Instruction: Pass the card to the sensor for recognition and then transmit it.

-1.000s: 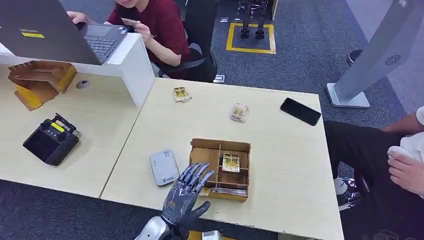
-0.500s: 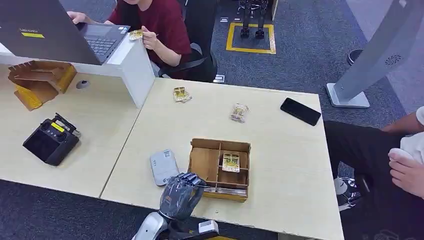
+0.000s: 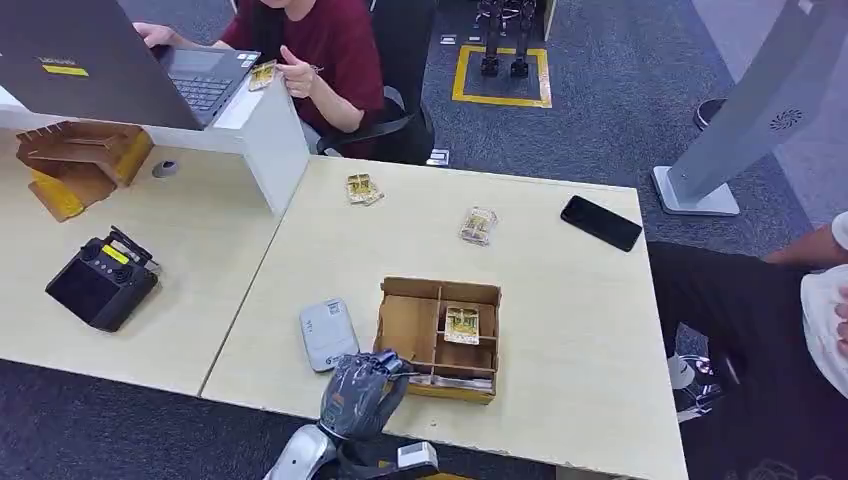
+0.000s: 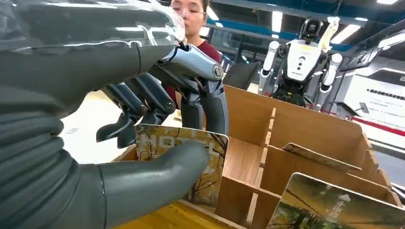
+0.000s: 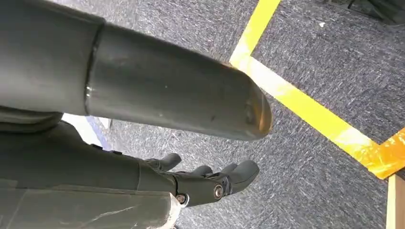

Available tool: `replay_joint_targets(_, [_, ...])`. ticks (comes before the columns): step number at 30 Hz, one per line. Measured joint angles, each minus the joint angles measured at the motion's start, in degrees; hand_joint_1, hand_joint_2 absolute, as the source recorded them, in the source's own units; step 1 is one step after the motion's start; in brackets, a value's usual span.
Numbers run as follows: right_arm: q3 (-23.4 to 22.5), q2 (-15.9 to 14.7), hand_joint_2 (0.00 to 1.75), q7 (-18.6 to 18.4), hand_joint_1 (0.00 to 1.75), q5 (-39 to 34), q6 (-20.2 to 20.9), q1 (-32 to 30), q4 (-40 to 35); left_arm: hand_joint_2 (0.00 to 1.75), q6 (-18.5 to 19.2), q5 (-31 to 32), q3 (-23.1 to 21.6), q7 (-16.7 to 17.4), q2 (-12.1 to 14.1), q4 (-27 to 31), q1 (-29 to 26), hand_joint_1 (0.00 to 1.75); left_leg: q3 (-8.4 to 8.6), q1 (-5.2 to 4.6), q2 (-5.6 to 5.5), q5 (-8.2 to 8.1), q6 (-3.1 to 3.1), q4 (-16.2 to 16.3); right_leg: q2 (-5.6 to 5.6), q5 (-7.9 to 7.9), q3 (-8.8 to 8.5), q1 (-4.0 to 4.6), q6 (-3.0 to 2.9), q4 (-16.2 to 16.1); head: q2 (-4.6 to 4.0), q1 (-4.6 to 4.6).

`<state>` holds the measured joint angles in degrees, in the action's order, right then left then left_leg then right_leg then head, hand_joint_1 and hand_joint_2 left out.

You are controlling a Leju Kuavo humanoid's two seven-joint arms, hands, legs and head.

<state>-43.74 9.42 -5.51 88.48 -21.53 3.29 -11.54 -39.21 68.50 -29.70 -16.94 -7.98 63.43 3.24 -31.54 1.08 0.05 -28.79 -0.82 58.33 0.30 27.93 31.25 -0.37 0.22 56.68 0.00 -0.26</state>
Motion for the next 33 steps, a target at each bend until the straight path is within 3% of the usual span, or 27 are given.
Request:
replay_joint_targets(4, [-0.02, 0.0, 0.0, -0.15, 0.0, 0.17, 0.02, -0.01, 0.0, 1.75, 0.04, -2.07, 0.04, -0.61, 0.72, 3.01, -0.06, 1.75, 0.0, 0.01, 0.0, 0.0, 0.0, 0.0, 0.0, 0.0, 0.0, 0.0, 0.0, 0.0, 0.0, 0.02])
replay_joint_targets(8, [-0.04, 0.0, 0.0, -0.15, 0.0, 0.13, 0.0, -0.03, 0.0, 1.75, 0.33, -2.51, 0.04, 1.6, 2.3, 9.65, 0.14, 1.75, 0.0, 0.01, 0.0, 0.01, 0.0, 0.0, 0.01, -0.01, 0.02, 0.0, 0.0, 0.01, 0.0, 0.0])
replay_joint_targets(13, [-0.11, 0.0, 0.0, 0.04, 0.0, 0.35, 0.0, -0.04, 0.0, 1.75, 2.8, -0.35, 1.36, 7.57, 7.34, 22.85, 4.74, 1.75, 0.0, 0.02, -0.02, 0.08, -0.01, 0.0, -0.04, -0.02, 0.01, 0.01, -0.02, 0.08, 0.0, 0.0])
replay_joint_targets(19, [-0.46, 0.0, 0.0, 0.09, 0.0, 0.61, 0.02, -0.04, 0.0, 1.75, 5.01, -0.28, 5.53, 9.57, 11.71, 30.12, 10.82, 1.75, 0.01, 0.02, -0.02, 0.12, -0.02, 0.0, -0.05, -0.04, 0.01, 0.01, -0.05, 0.12, 0.0, 0.0])
replay_joint_targets(26, [-0.72, 0.0, 0.0, -0.24, 0.0, 1.31, 0.2, -0.02, 0.0, 1.75, 4.92, 2.35, 8.49, 12.1, 13.16, 30.73, 14.73, 1.75, 0.01, 0.01, -0.02, 0.13, 0.0, 0.0, -0.04, -0.04, 0.02, 0.01, -0.05, 0.11, 0.0, 0.0])
replay_joint_targets(27, [-0.72, 0.0, 0.0, -0.42, 0.0, 1.44, 0.24, 0.04, 0.0, 1.75, 4.2, 3.7, 11.02, 13.97, 13.55, 29.02, 17.7, 1.75, 0.01, 0.0, -0.01, 0.13, 0.0, 0.0, -0.04, -0.04, 0.02, 0.01, -0.05, 0.11, 0.0, 0.0])
replay_joint_targets(33, [0.04, 0.0, 0.0, -0.48, 0.0, 1.44, 0.22, 0.19, 0.0, 1.75, 0.98, 5.51, 15.76, 16.26, 12.41, 18.42, 24.46, 1.75, 0.02, 0.01, -0.02, 0.18, 0.0, 0.01, -0.04, -0.09, 0.02, 0.01, -0.07, 0.11, 0.0, 0.0])
